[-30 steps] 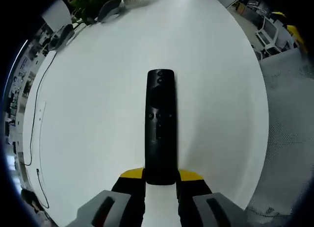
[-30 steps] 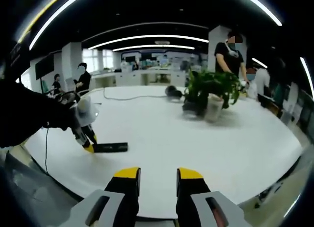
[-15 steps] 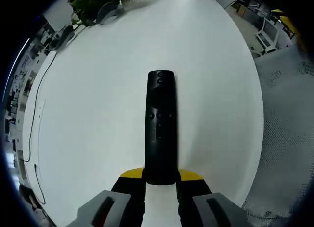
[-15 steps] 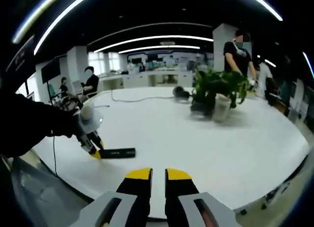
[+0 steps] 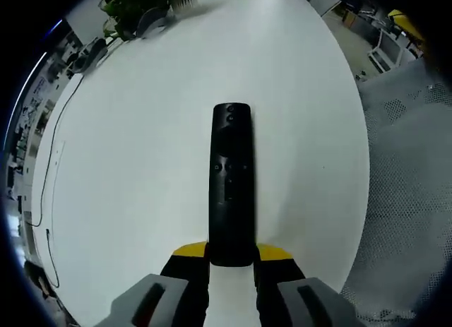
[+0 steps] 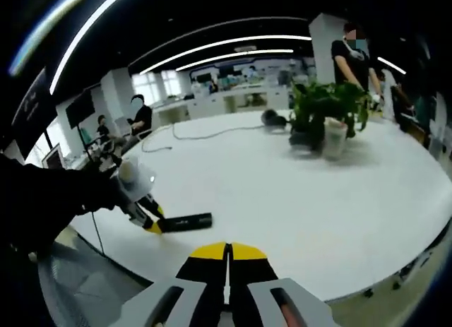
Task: Press the specified remote control buttons in sequence, fully releasing each button before pressing the next.
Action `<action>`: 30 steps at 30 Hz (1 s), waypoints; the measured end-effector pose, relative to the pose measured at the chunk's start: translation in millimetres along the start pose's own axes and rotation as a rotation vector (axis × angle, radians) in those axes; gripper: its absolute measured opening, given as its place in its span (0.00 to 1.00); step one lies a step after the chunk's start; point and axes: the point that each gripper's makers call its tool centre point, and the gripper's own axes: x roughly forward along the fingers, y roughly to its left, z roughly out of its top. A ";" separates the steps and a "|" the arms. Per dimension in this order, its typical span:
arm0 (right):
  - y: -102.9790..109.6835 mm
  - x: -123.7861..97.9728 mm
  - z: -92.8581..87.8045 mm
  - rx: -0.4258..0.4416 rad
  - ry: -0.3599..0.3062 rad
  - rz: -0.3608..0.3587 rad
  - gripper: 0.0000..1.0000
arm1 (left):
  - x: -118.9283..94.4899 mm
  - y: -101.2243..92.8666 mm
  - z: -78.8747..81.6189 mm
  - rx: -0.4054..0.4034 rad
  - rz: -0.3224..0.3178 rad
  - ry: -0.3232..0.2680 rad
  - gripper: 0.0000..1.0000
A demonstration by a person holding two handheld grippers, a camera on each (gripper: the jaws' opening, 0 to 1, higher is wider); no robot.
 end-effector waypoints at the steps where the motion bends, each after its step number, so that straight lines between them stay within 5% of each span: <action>1: 1.5 0.4 3.0 -0.011 0.002 0.007 0.00 | -0.4 -1.9 -0.4 -0.002 0.001 -0.007 0.23; 16: 44.9 36.2 75.5 -0.149 -0.026 0.172 0.00 | -2.4 -39.8 -8.4 -0.017 0.003 -0.036 0.23; 21: 50.5 65.2 82.1 -0.185 0.008 0.173 0.00 | -2.8 -49.6 -10.0 -0.026 0.006 -0.044 0.23; 30: 51.8 103.6 68.3 -0.113 0.099 0.198 0.00 | -3.3 -60.5 -10.8 -0.023 0.005 -0.029 0.23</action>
